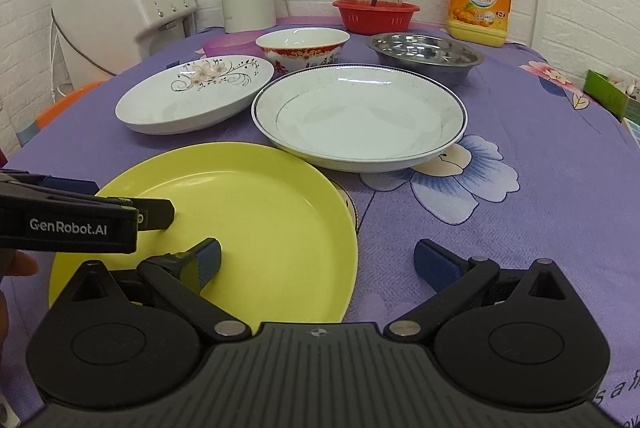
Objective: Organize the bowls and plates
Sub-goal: 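Move the right tool to the yellow plate rim and close on it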
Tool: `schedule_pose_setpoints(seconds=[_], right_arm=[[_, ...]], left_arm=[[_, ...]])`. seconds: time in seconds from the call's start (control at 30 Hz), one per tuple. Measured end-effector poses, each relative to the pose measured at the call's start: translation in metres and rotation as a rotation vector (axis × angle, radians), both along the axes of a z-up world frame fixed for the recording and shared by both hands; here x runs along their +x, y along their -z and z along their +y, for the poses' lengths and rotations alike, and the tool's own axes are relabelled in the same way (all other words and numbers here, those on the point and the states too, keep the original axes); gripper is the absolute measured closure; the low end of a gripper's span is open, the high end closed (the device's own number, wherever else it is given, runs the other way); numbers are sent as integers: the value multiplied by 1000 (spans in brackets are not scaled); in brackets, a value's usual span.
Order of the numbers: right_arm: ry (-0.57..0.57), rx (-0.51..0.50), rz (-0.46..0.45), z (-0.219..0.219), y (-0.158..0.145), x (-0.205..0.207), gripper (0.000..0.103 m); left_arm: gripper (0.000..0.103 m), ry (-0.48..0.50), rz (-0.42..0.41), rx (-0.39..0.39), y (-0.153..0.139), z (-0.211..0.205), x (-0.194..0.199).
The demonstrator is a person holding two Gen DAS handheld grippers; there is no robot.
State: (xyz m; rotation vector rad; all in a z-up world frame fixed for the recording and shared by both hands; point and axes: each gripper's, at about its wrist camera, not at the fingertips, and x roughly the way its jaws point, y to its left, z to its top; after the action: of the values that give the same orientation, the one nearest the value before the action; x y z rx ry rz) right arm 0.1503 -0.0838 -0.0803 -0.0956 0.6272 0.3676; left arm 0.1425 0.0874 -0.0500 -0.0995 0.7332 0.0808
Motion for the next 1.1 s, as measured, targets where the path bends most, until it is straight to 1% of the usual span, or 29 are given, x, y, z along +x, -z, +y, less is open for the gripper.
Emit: schedule_pose_setpoints(seconds=[0.07, 0.13, 0.23, 0.3, 0.43, 0.53, 0.57, 0.6, 0.63, 0.67, 0.7, 0.77, 0.83, 0.93, 1.03, 1.1], right_arm=[[17, 21, 4, -3, -3, -2, 0], [9, 43, -26, -7, -8, -9, 0], [13, 39, -49, -8, -13, -12, 0], [11, 30, -38, -7, -9, -10, 0], [-15, 52, -12, -6, -4, -12, 0], [-22, 32, -21, -1, 1, -16, 0], [-20, 16, -29, 1, 1, -18, 0], [-29, 21, -35, 1, 1, -20, 0], [-45, 21, -45, 2, 1, -22, 0], [-56, 29, -50, 3, 1, -24, 0], [-43, 29, -52, 4, 1, -26, 0], [-27, 28, -51, 7, 0, -27, 0], [-27, 26, -50, 13, -4, -30, 0], [-53, 20, -80, 30, -14, -37, 0], [-115, 45, -77, 54, -19, -36, 0], [-158, 48, -71, 73, -18, -35, 0]], left_arm=[[22, -6, 1, -12, -1, 2, 0], [22, -4, -2, -9, -1, 2, 0], [22, -3, -1, -4, 0, 0, 0], [22, 5, -2, -1, 0, -2, -1], [24, 16, -11, 2, 0, -5, -5], [29, 28, -36, -3, 3, -7, -12], [36, 35, -51, 0, 3, -8, -16], [48, 48, -68, -9, 3, -9, -19], [53, 59, -76, -21, 3, -10, -21], [54, 52, -77, -20, 3, -11, -21], [56, 48, -80, -20, 3, -11, -21], [63, 39, -75, -34, 2, -10, -22], [63, 10, -85, -40, -4, -3, -27], [63, -31, -97, -22, -15, 15, -36], [63, -98, -91, 11, -21, 40, -46], [63, -137, -79, 18, -20, 56, -50]])
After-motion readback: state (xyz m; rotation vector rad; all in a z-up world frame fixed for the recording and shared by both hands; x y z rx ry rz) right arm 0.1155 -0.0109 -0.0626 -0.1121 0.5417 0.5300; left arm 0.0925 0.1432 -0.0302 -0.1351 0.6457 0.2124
